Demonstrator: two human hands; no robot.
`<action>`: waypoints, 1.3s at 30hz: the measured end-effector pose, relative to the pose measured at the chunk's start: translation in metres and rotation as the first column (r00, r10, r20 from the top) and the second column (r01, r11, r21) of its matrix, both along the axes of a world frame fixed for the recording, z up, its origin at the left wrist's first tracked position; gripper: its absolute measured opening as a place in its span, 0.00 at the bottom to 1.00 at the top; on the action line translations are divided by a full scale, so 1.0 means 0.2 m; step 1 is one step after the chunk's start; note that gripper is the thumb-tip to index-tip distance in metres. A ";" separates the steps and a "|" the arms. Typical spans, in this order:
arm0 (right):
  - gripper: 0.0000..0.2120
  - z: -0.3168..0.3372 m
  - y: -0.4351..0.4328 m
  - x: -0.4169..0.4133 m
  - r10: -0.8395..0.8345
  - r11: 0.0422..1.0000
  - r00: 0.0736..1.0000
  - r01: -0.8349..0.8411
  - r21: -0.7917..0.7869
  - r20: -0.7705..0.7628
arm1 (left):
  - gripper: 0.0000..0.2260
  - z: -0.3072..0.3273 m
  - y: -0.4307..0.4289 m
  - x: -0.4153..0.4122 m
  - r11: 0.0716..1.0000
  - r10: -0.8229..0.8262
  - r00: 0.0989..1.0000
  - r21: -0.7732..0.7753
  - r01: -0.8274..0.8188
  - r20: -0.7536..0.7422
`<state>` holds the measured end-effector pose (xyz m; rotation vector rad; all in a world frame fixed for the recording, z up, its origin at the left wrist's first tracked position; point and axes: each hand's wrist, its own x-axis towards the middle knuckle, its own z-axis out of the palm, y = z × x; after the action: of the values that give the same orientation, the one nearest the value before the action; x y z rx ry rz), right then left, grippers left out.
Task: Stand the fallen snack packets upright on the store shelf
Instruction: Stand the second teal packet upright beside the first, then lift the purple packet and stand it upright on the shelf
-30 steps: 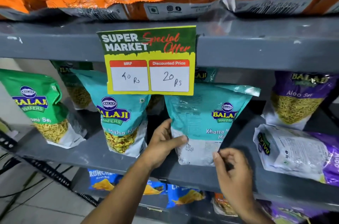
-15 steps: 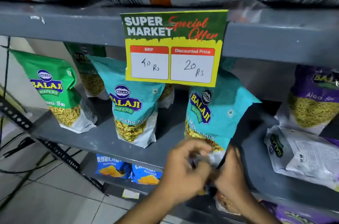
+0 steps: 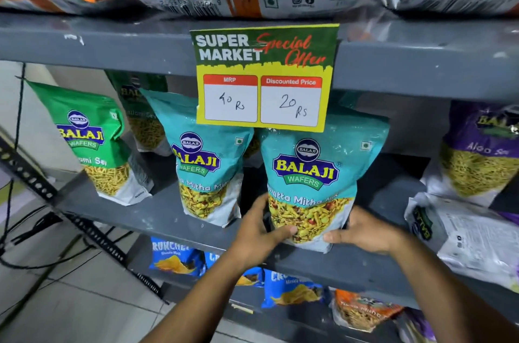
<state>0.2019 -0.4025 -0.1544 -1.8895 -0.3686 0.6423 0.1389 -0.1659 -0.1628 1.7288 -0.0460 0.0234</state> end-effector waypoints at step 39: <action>0.16 0.10 -0.77 -0.57 -0.507 0.209 0.360 0.933 0.294 -0.783 | 0.20 0.38 -1.50 0.50 0.479 -0.462 0.841 0.719 0.504 -0.282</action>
<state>0.0871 -0.5571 -0.1347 -0.7806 0.6688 0.1915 0.2380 -0.4664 -0.0867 2.5355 -0.6020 -0.5502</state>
